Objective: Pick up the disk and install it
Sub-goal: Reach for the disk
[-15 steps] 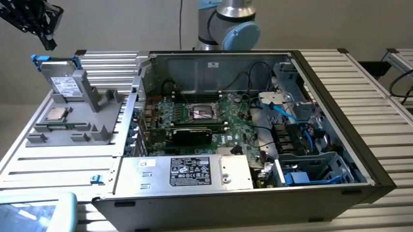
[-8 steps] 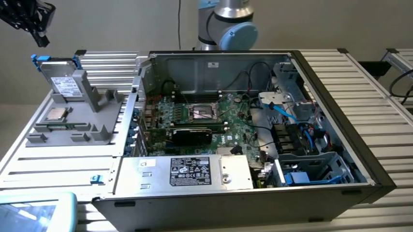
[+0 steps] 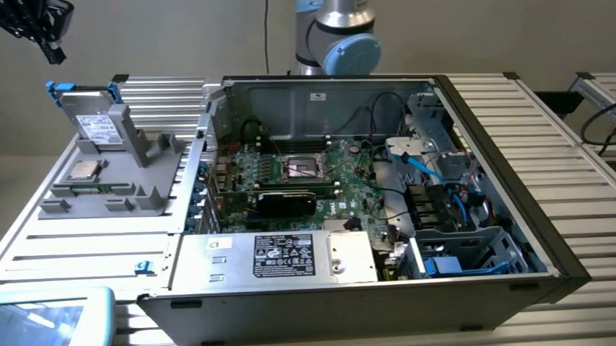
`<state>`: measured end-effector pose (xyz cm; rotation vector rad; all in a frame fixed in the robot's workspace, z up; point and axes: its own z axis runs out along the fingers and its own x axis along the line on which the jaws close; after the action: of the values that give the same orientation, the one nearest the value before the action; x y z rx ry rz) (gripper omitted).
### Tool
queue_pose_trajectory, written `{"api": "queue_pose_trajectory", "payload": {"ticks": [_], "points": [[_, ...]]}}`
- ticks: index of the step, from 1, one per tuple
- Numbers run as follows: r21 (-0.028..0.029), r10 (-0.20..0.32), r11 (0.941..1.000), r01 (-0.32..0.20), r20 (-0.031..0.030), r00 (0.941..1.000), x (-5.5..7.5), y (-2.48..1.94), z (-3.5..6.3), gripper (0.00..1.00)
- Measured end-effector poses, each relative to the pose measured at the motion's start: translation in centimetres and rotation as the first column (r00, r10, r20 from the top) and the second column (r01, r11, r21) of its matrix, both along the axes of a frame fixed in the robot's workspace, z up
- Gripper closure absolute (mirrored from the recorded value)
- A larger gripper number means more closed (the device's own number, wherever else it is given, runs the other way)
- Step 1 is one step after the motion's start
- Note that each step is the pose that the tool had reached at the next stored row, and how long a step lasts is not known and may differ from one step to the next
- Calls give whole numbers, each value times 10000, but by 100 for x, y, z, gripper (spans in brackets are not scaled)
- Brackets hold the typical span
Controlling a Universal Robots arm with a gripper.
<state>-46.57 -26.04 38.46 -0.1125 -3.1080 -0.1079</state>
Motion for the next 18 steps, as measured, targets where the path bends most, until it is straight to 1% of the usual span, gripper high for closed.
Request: {"api": "queue_pose_trajectory", "payload": {"ticks": [4,5,6,11,13,15,18], "points": [[-1,1,10000,-1,-18,10000,-83,116,-5,89],[-2,0,10000,0,-26,10000,-89,138,-4,89],[-2,-1,10000,1,-30,10000,-94,146,-4,89],[-1,1,10000,-1,-56,10000,-135,150,0,89],[-1,0,10000,0,-58,10000,-136,149,0,89],[-1,-1,10000,1,-62,10000,-137,123,0,89],[-1,0,10000,0,-69,10000,-137,56,1,89]]}}
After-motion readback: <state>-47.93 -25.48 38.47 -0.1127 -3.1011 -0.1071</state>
